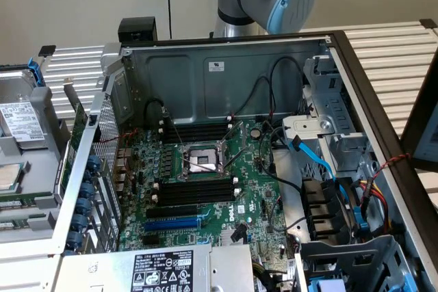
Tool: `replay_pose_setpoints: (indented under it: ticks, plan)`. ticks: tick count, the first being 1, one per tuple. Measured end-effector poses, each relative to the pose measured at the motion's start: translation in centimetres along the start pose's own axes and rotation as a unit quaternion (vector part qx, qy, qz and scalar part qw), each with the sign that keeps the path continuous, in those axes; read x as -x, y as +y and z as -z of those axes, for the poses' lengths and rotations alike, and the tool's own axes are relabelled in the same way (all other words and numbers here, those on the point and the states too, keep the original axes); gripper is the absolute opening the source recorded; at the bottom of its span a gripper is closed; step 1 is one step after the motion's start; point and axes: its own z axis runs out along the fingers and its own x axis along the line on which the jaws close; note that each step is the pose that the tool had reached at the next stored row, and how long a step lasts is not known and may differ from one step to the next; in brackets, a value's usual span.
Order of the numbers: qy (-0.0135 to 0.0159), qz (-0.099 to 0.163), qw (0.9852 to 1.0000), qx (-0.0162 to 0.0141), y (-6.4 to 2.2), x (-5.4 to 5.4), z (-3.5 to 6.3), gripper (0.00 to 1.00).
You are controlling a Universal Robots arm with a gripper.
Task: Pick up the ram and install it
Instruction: 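Reach for the ram, then pick up the ram and move it above insertion slot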
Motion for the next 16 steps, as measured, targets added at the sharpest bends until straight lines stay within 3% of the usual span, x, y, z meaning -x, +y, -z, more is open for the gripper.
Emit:
replay_pose_setpoints:
  ticks: [10,16]
  plan:
    - [0.0001,0.001,1.0,-0.0002,-0.06,-0.77,-0.15,0.11]
    - [0.0017,0.038,0.9993,-0.0015,-0.02,-0.84,-0.32,0.11]
